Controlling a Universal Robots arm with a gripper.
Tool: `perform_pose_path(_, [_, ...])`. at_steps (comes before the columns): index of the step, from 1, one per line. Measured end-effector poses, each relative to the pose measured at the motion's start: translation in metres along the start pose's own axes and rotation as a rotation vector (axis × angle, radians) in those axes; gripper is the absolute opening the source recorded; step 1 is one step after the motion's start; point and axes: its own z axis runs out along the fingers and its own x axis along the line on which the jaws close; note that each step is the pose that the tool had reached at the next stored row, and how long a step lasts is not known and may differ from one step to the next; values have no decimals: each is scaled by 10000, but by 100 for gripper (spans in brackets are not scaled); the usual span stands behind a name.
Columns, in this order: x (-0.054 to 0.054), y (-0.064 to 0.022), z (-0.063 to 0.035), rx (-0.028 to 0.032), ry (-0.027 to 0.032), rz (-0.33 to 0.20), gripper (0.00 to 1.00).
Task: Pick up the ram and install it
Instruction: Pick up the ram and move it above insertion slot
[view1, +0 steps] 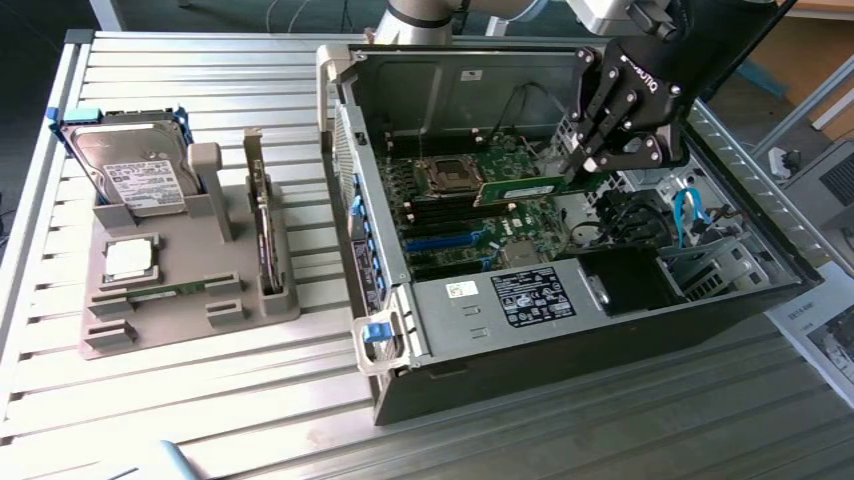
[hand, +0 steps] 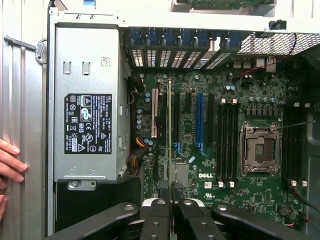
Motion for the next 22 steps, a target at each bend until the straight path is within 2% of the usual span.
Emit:
perform_pose_path(3, [-22, 0, 6, 0, -1, 1, 12])
perform_pose_path(14, [-242, -5, 37, 0, 0, 1, 12])
perform_pose_path(22, [-499, -10, 71, 0, 0, 1, 12])
